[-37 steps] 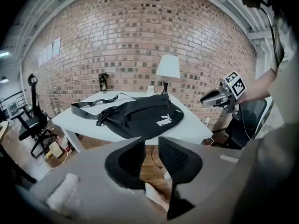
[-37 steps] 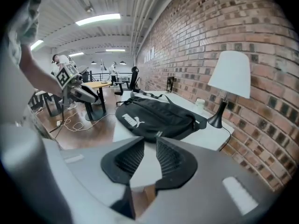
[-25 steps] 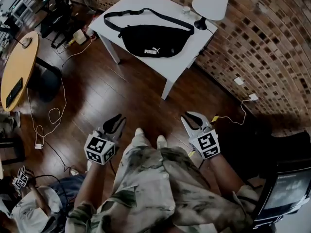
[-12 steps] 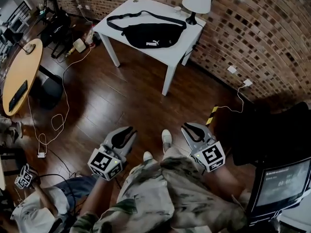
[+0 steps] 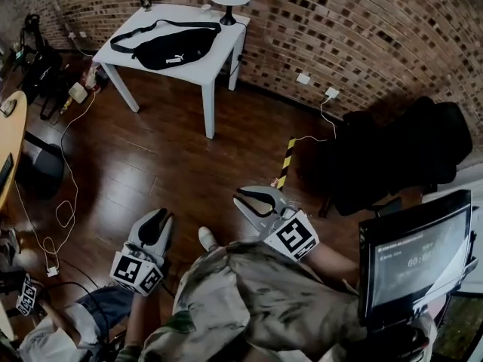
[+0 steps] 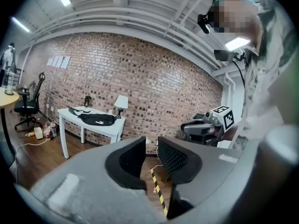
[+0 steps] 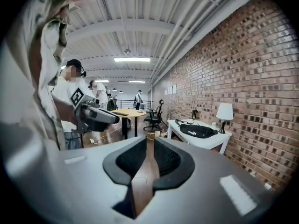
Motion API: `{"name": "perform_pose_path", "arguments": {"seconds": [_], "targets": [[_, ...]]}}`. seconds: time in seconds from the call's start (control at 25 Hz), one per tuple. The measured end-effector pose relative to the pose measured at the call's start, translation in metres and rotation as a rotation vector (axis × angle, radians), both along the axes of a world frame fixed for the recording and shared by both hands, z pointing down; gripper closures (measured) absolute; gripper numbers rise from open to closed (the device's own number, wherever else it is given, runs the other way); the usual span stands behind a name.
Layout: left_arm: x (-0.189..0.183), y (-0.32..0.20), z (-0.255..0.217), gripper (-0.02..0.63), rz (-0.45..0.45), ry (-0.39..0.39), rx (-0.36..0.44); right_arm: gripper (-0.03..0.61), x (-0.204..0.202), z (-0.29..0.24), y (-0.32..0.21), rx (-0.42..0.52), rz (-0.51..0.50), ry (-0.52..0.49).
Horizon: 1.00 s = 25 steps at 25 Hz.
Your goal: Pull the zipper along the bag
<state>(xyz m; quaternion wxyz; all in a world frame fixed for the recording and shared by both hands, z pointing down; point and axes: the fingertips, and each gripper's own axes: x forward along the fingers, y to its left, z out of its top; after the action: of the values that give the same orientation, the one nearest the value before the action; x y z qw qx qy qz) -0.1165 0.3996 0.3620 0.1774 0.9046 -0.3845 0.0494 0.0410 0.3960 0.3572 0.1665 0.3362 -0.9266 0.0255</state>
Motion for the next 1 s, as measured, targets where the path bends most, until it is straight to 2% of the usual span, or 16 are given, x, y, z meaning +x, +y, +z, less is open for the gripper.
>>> {"name": "perform_pose_path", "arguments": {"seconds": [0.2,0.52,0.72,1.0], "targets": [[0.057,0.038,-0.016,0.528,-0.005,0.007,0.005,0.526,0.042,-0.017,0.05,0.011,-0.014,0.015],[0.156,0.11,-0.007,0.529,0.049,0.034,-0.011,0.557,0.115,-0.002,0.126,0.012,-0.002,0.034],[0.177,0.137,-0.004,0.529,0.062,0.005,-0.03,0.568,0.141,0.0,0.146,0.028,0.019,-0.01],[0.193,0.141,-0.006,0.529,0.087,-0.02,-0.018,0.569,0.159,-0.003,0.154,0.035,0.052,-0.014]]}}
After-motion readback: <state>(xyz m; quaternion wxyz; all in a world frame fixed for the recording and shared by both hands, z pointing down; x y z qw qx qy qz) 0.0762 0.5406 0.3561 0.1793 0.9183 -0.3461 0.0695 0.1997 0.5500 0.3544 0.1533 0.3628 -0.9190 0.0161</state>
